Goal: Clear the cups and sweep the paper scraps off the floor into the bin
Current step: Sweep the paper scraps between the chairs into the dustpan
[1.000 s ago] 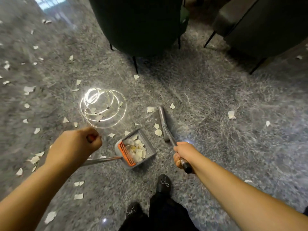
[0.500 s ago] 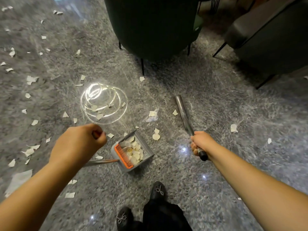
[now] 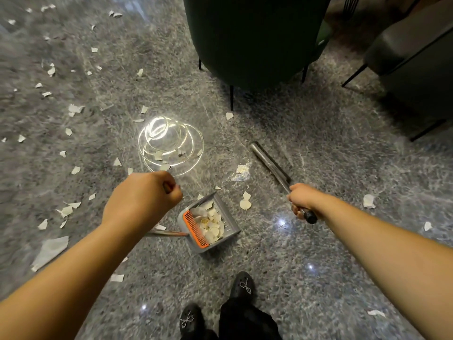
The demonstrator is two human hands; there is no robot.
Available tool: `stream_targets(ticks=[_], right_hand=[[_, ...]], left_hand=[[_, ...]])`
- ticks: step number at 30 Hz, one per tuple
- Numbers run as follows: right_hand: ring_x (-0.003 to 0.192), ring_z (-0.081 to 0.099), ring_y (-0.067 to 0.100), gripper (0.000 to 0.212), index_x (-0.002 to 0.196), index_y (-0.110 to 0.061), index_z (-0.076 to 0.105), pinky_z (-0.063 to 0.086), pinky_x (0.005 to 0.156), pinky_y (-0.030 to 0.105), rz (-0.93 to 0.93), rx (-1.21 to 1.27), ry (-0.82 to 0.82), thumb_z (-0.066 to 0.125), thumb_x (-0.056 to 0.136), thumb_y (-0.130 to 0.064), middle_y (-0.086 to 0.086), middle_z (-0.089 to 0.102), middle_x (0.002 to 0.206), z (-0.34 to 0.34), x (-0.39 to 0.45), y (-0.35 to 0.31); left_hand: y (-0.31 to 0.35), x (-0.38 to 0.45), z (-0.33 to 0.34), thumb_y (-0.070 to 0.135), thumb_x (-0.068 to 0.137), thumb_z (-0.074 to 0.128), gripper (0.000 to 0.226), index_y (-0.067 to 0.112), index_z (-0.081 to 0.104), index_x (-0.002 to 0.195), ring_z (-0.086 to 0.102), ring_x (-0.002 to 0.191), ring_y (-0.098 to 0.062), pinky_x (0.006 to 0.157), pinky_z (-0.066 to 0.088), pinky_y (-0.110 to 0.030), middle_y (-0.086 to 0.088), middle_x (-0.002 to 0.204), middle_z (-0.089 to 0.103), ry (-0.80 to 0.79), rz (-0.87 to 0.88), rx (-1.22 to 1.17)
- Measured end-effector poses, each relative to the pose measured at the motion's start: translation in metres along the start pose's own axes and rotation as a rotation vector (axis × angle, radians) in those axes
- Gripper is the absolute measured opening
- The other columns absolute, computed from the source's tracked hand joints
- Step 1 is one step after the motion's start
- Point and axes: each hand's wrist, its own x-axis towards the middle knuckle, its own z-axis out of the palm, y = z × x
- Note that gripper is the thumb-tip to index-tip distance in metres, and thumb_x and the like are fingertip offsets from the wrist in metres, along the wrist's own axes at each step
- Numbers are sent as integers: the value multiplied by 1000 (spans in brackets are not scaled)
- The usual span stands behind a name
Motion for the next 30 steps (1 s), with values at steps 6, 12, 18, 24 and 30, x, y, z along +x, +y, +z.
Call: stream_targets(ticks=[6, 12, 18, 24, 30], right_hand=[[75, 50, 29, 50, 139, -7, 32, 40, 61, 37, -41, -212, -24, 43, 91, 2, 24, 55, 96, 11, -3, 4], [77, 56, 30, 56, 147, -18, 25, 46, 58, 33, -80, -403, -17, 43, 95, -7, 19, 55, 111, 17, -17, 28], [73, 51, 24, 50, 146, -21, 26, 39, 57, 31, -84, -529, -63, 40, 98, -15, 13, 56, 105, 30, -39, 57], [61, 40, 13, 56, 149, -19, 17, 30, 48, 25, -90, -662, -146, 37, 98, -6, 10, 52, 96, 51, -84, 81], [87, 53, 23, 55, 147, -26, 22, 41, 64, 30, -80, -566, -168, 38, 97, -10, 15, 51, 125, 94, -120, 114]], left_hand=[[0, 6, -1, 42, 88, 62, 13, 31, 70, 88, 61, 71, -22, 61, 43, -28, 8, 68, 61, -1, 1, -15], [2, 2, -1, 41, 88, 62, 13, 30, 69, 87, 60, 68, -21, 60, 44, -28, 9, 65, 60, 1, 6, -15], [3, -5, -1, 40, 90, 61, 14, 30, 70, 88, 61, 68, -21, 59, 47, -29, 7, 68, 64, 3, 19, -25], [0, -13, 1, 39, 90, 61, 16, 28, 72, 95, 61, 72, -22, 58, 43, -29, 2, 75, 67, 14, 32, -42], [-2, -29, 3, 39, 91, 60, 18, 26, 72, 96, 58, 69, -22, 56, 37, -28, 1, 75, 65, 19, 37, -50]])
